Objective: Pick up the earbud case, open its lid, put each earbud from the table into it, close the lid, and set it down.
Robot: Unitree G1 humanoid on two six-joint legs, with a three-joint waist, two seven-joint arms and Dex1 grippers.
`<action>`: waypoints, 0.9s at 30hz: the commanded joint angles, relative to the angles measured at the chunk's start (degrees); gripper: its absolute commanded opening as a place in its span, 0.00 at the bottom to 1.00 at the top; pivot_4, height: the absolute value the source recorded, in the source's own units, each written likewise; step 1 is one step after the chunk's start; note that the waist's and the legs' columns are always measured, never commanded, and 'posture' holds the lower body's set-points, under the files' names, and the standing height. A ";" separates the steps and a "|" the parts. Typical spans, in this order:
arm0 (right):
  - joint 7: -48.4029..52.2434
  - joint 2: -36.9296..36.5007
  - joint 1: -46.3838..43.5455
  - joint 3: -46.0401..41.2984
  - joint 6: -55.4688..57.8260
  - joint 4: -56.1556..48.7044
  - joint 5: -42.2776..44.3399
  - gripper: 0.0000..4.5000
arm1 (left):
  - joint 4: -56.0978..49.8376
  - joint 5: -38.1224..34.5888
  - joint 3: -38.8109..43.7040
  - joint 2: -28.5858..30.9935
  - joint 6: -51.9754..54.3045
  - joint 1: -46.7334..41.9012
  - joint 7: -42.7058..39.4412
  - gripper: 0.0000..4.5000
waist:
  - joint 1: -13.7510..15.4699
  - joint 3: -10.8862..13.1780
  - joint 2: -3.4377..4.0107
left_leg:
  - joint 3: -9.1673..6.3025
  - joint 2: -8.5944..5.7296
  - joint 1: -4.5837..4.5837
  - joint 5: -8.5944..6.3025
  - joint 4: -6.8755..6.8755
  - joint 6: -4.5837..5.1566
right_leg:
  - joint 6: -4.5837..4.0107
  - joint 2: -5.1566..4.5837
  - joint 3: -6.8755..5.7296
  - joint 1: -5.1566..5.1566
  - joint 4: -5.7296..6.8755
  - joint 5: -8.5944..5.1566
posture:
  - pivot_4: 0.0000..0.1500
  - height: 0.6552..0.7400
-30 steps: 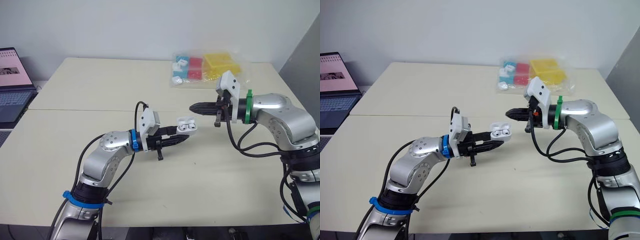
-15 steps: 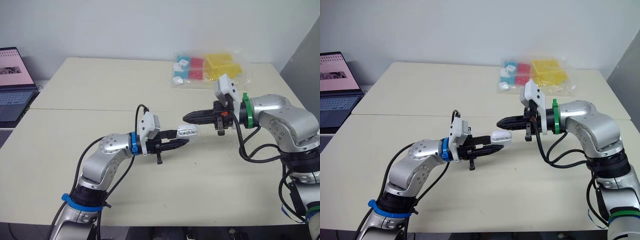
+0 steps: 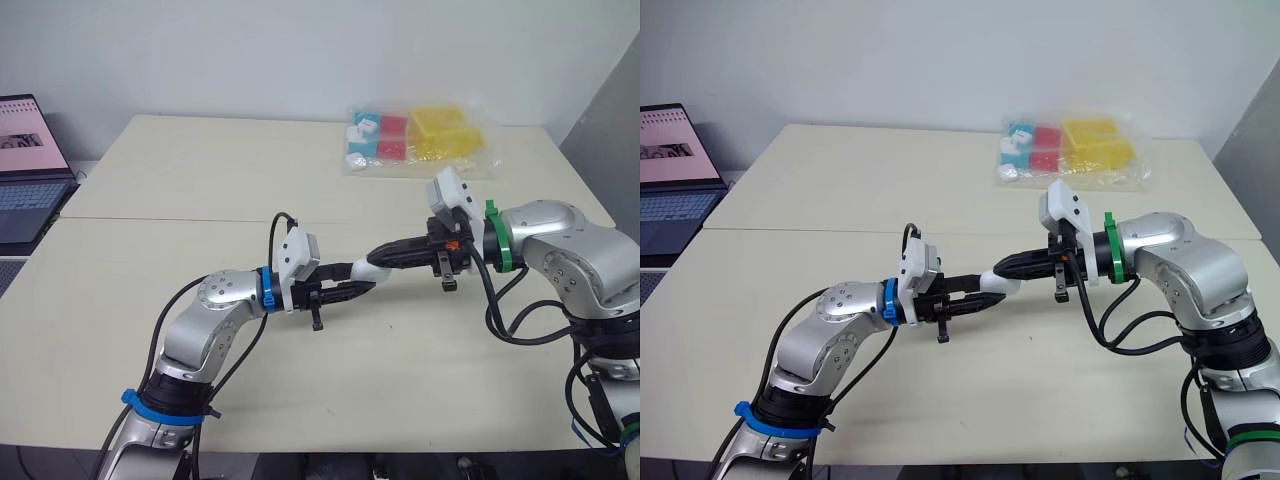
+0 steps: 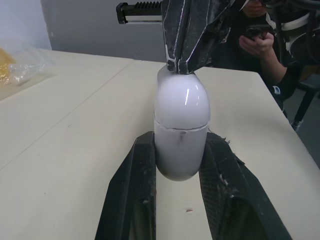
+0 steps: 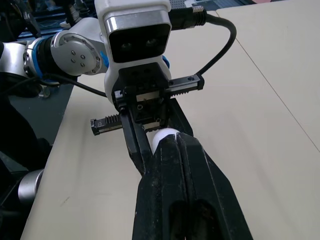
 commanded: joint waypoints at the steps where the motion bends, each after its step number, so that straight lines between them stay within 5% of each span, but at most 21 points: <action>1: -0.11 -0.50 0.93 0.96 1.07 -0.66 -0.45 0.00 | -2.20 -1.19 1.01 -0.73 -2.18 -1.23 0.07 0.18 | 0.00 0.00 0.00 | 0.00 0.00 0.00 0.00 0.00 0.00 | 0.00 0.00 0.00 0.00 0.00 0.00 | 1.00 1.00; 11: -5.04 -2.29 5.50 -2.52 -4.56 -5.53 -4.38 0.00 | 1.34 1.12 -0.83 -0.66 2.57 -2.88 2.17 0.18 | 0.09 0.00 0.00 | -0.03 -0.02 -0.01 0.00 0.00 0.00 | 0.01 0.00 -0.02 0.02 0.00 0.00 | 1.00 1.00; 18: -11.34 -6.31 23.82 -10.99 -13.49 -17.33 -10.94 0.00 | 10.19 -9.49 -1.25 -3.70 34.71 -10.58 5.34 0.18 | 0.29 -0.01 -0.02 | -0.04 -0.06 -0.03 0.00 0.05 -0.01 | 0.24 -0.01 -0.07 0.03 0.00 -0.13 | 1.00 1.00; 27: -14.12 -7.91 33.38 -8.61 -15.25 -21.67 -14.71 0.00 | 18.97 -11.10 1.80 -7.26 47.13 -15.19 10.95 0.18 | -0.45 -0.01 -0.02 | -0.03 -0.05 0.22 0.01 0.11 -0.01 | 0.29 0.13 0.01 0.01 0.41 -0.19 | 1.00 1.00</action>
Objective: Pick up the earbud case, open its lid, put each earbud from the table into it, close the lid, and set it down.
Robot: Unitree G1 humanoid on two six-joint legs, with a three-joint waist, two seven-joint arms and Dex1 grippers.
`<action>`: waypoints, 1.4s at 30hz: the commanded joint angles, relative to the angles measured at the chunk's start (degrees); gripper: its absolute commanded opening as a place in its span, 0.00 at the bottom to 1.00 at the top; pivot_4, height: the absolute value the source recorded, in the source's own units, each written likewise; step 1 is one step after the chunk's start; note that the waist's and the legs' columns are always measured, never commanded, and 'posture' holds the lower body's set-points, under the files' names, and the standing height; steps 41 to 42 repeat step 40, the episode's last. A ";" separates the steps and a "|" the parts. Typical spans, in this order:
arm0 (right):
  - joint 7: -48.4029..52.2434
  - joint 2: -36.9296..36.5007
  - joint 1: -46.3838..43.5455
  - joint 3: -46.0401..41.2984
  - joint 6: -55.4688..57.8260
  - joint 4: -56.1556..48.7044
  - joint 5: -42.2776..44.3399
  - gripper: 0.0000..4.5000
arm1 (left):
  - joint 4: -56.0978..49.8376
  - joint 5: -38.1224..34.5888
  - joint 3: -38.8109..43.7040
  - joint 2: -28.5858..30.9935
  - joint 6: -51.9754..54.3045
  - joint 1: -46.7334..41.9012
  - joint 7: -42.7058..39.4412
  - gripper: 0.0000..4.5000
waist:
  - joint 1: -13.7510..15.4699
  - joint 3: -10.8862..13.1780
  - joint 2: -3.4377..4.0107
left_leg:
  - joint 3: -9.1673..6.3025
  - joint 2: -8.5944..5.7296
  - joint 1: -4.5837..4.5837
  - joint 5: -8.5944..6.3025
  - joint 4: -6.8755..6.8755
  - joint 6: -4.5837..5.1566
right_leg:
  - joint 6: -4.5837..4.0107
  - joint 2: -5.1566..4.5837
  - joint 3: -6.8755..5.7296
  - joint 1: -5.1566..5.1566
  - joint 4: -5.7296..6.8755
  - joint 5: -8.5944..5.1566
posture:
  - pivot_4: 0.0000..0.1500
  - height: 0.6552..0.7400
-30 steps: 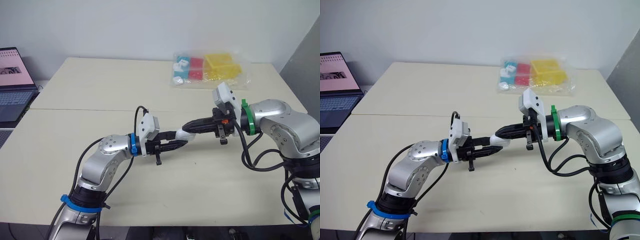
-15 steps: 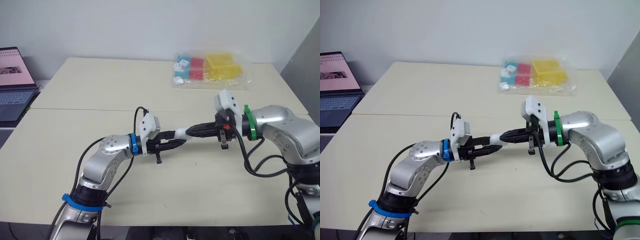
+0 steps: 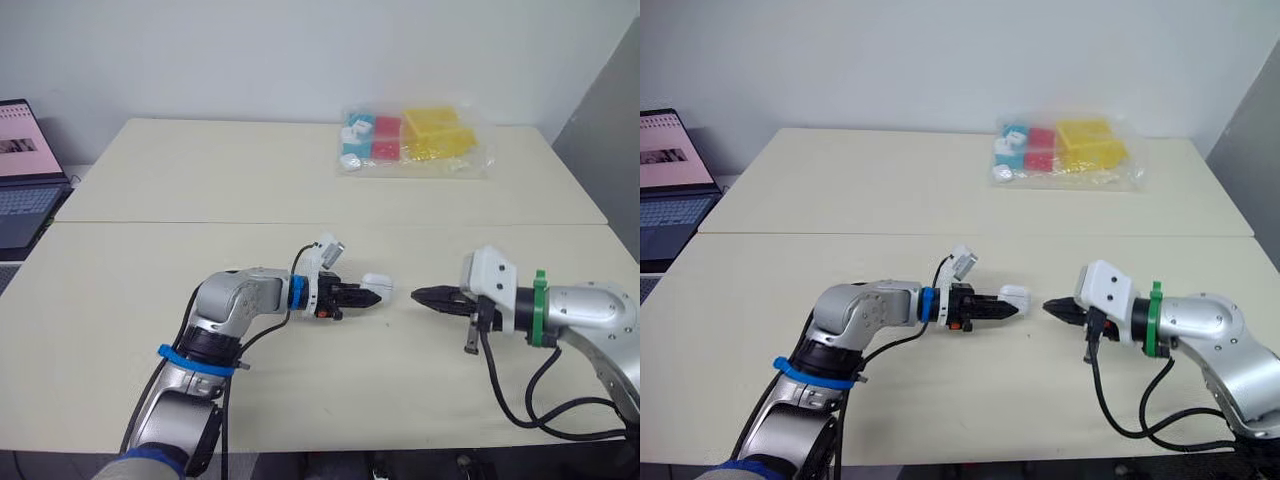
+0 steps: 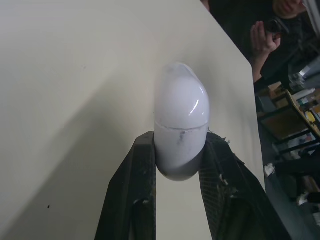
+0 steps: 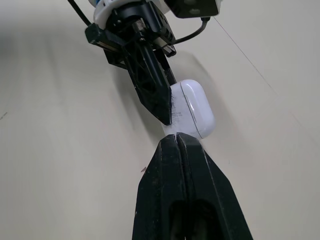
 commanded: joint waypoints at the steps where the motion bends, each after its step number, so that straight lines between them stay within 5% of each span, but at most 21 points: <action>1: -0.94 -0.69 1.14 0.29 -1.16 -2.30 -1.46 0.00 | 0.45 -2.87 1.93 -1.07 4.97 -1.65 0.39 0.18 | 0.07 0.00 0.00 | -0.02 0.00 0.00 0.01 0.01 -0.01 | -0.01 0.00 -0.01 0.00 0.05 0.00 | 1.00 1.00; 2: -1.01 -0.73 1.50 0.61 -1.03 -2.60 -1.63 0.00 | 0.74 -2.73 2.04 -1.06 5.27 -1.76 0.67 0.18 | 0.11 0.00 0.00 | -0.04 0.00 0.01 0.02 0.03 -0.02 | -0.02 0.00 0.00 -0.01 0.10 -0.01 | 1.00 1.00; 7: -1.17 -0.59 1.78 1.58 -0.57 -2.94 -2.12 0.00 | 1.72 -1.29 1.57 0.94 4.55 -1.62 0.66 0.54 | 0.09 0.00 0.00 | 0.02 -0.02 0.14 0.03 0.09 -0.03 | -0.03 0.00 0.03 0.00 0.30 -0.02 | 1.00 1.00; 14: 0.70 -1.59 0.79 1.41 0.11 -1.98 -1.24 0.00 | -8.51 5.04 -5.07 18.24 -7.93 5.37 -7.96 0.99 | -0.53 -0.01 0.01 | -0.01 0.07 0.25 0.03 -0.05 -0.05 | -0.28 0.02 0.17 -0.01 0.37 -0.16 | 1.00 1.00; 18: 2.01 -2.39 -0.70 1.11 -0.17 -0.78 -0.93 0.21 | -12.51 7.95 -2.72 24.00 -17.32 10.11 -9.30 1.00 | -0.57 -0.01 0.01 | -0.02 0.08 0.29 0.04 -0.05 -0.05 | -0.33 0.02 0.15 0.01 0.39 -0.19 | 1.00 1.00; 28: 9.48 -10.10 0.32 -3.65 -1.33 -0.44 1.90 0.99 | -23.31 7.06 11.61 33.84 -39.15 23.75 -17.92 1.00 | 0.18 0.01 0.00 | 0.05 0.07 0.13 0.03 -0.06 -0.05 | -0.37 -0.16 0.03 -0.05 0.31 -0.24 | 1.00 1.00; 42: 14.89 -12.86 2.32 -7.06 -9.35 5.23 1.47 0.99 | -27.15 6.64 16.94 38.26 -39.92 33.62 -18.93 1.00 | 0.44 0.02 0.01 | 0.07 0.12 0.15 0.03 -0.07 -0.05 | -0.34 -0.20 -0.01 -0.05 0.29 -0.26 | 1.00 1.00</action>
